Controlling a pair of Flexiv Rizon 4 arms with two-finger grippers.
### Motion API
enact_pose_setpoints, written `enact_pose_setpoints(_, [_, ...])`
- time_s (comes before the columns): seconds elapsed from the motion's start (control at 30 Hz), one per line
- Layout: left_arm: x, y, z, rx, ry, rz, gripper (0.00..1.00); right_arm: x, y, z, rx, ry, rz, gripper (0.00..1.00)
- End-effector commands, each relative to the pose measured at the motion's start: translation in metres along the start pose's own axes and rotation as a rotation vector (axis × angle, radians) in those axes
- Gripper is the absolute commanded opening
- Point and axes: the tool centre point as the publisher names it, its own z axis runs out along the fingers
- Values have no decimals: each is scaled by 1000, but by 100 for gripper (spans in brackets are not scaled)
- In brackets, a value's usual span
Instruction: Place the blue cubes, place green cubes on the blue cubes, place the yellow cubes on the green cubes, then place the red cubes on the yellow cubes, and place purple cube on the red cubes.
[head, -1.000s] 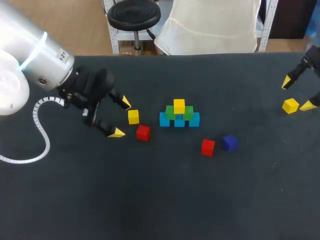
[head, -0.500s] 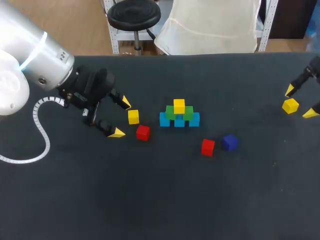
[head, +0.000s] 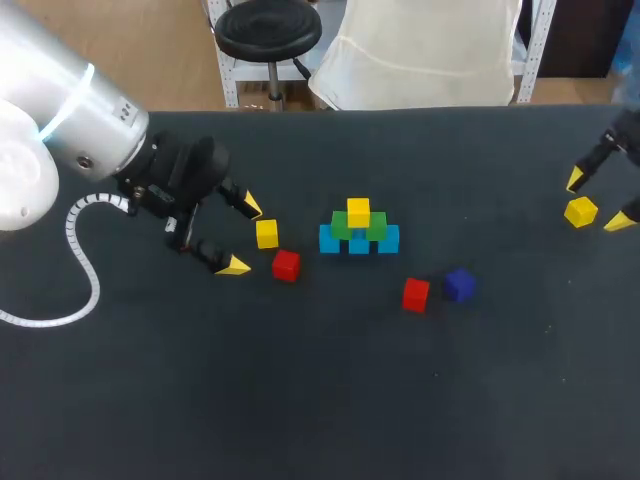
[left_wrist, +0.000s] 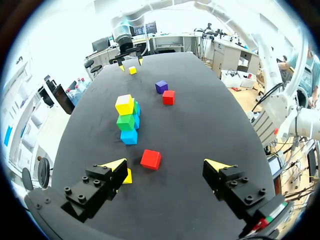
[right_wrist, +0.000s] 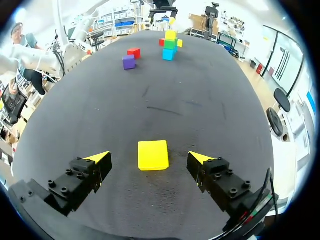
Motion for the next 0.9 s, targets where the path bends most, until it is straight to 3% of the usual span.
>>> enact_pose_setpoints(0.03, [1, 1, 0, 1, -2, 3, 100, 5, -10, -1, -25, -14, 5, 100])
enact_pose_setpoints(0.3, [1, 1, 0, 1, -2, 3, 100, 4, -10, 0, -30, -18, -2, 79])
enact_pose_setpoints(0.4, [1, 1, 0, 1, -2, 3, 100, 3, -9, 2, -32, -17, -4, 64])
enact_pose_setpoints(0.67, [1, 1, 0, 1, -2, 3, 100, -1, -4, 2, -38, -20, -13, 60])
enact_pose_setpoints(0.73, [1, 1, 0, 1, -2, 3, 100, -1, -3, 2, -37, -21, -15, 50])
enact_pose_setpoints(0.9, [1, 1, 0, 1, -2, 3, 100, -2, -1, 2, -33, -22, -14, 40])
